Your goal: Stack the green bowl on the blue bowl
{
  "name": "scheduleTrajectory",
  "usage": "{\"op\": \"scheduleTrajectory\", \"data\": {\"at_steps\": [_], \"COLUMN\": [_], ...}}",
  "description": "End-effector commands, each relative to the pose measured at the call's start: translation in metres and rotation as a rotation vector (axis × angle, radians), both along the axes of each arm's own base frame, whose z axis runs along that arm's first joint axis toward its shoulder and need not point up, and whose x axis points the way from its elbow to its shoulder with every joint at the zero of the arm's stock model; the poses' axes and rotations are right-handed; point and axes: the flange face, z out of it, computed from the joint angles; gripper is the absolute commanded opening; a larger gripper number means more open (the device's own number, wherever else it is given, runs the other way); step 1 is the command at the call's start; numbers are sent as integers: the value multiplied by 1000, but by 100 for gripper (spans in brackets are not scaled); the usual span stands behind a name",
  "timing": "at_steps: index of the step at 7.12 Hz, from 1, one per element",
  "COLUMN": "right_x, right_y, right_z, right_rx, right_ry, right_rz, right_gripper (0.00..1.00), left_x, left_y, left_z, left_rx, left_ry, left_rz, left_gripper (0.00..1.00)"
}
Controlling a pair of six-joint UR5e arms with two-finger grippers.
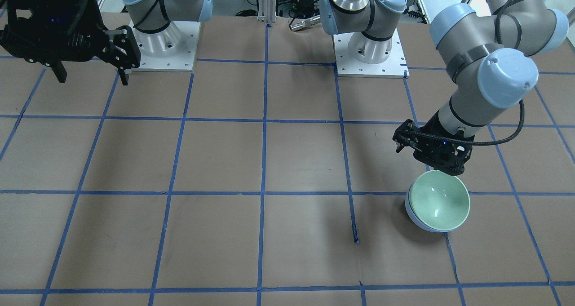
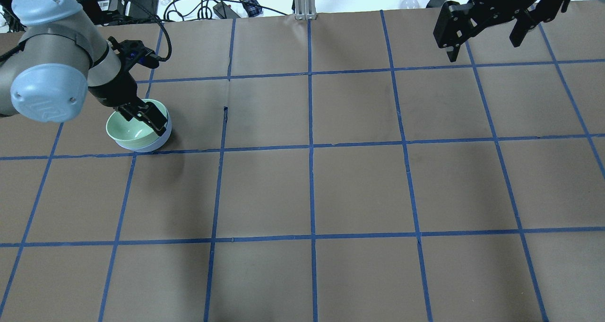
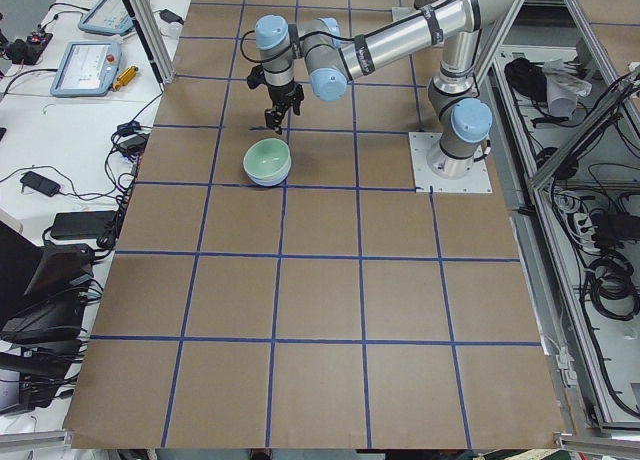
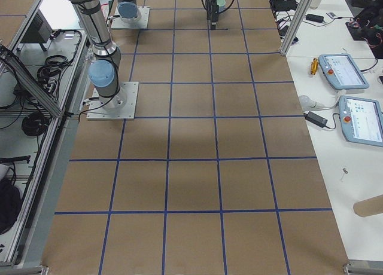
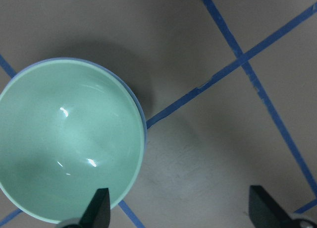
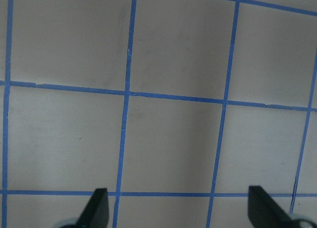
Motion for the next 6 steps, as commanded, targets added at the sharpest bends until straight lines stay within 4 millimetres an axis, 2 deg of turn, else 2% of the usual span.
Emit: {"op": "scheduleTrajectory", "data": {"at_steps": [1,2,3,4,5,6], "right_x": [0,0,0,0,0,0], "right_y": [0,0,0,0,0,0], "right_z": [0,0,0,0,0,0], "right_rx": [0,0,0,0,0,0], "right_ry": [0,0,0,0,0,0], "right_rz": [1,1,-1,-1,1,1], "right_gripper": [100,100,100,100,100,100], "left_x": [-32,-48,-61,-82,-101,-118], "left_y": [10,15,26,41,52,62], "left_z": [45,73,110,140,149,147], "left_rx": [-36,-54,-64,-60,-66,-56], "left_ry": [-17,-22,-17,-23,-24,-27], "left_rz": [208,238,342,331,349,376], "left_gripper": [100,100,100,100,100,100]}}
